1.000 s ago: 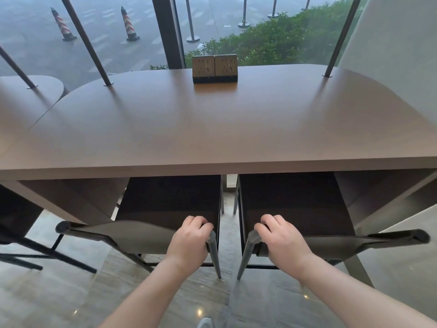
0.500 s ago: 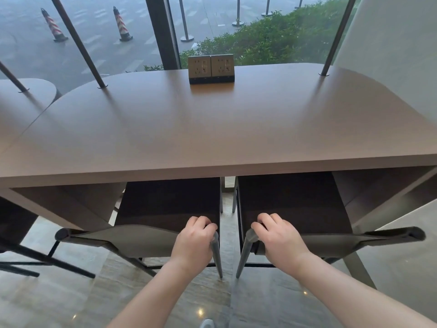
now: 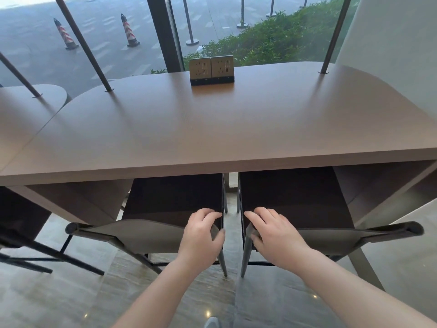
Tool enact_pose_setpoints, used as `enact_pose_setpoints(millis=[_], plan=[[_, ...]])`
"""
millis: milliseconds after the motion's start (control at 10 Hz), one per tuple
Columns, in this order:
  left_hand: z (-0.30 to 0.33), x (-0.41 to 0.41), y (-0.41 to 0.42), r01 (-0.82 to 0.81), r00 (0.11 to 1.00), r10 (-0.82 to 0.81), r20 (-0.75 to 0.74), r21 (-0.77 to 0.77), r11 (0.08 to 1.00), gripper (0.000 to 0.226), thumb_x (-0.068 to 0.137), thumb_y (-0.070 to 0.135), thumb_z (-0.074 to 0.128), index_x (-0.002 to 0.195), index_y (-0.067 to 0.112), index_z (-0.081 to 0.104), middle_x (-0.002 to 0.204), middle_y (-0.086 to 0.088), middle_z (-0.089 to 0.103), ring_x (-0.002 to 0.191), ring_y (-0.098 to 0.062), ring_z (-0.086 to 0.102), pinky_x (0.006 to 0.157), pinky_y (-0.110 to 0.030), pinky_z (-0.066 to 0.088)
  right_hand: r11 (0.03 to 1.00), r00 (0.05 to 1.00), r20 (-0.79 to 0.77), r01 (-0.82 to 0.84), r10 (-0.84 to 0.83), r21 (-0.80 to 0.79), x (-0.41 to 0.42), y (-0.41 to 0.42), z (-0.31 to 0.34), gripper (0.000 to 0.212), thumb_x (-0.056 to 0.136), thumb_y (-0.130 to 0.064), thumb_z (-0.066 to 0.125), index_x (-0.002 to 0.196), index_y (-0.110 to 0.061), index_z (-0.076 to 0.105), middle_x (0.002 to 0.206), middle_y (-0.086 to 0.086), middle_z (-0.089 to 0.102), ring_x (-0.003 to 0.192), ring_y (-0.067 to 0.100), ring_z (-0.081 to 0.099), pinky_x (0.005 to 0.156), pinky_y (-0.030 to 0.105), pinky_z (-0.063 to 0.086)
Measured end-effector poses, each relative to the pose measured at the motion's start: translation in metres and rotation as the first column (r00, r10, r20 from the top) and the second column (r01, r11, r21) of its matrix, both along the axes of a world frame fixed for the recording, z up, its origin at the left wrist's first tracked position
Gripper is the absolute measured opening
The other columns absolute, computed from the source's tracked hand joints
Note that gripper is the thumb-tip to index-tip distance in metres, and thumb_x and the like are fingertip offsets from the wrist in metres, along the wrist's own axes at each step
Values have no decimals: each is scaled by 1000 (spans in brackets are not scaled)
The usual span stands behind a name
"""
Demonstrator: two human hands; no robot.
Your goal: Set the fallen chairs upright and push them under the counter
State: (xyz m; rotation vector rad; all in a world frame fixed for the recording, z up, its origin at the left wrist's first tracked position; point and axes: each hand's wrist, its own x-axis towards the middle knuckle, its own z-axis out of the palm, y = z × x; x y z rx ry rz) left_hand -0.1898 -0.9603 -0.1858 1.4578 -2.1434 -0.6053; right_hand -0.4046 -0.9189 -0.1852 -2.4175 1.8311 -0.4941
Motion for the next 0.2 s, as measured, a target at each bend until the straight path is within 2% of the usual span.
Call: enact_pose_setpoints(millis=[100,200], plan=[[16,-13,11,-51,970,83,-230,142,989,23,91,28,65,113,35,64,114,25,58,109,8,51,91,-11,40,1000,992,129,-2,0,15,-8,4,10,47,83,-24,72,127,-12,59,115,1,58,97,19,58,78,31,54],[36,-29,16,-32,816,268,-512,422,906,14,92,33,62,100,41,71,104,13,72,101,0,65,80,-16,51,989,886,446,77,-127,128,-14,10,23,30,92,-34,61,120,-32,55,114,-20,52,106,0,52,84,11,43]])
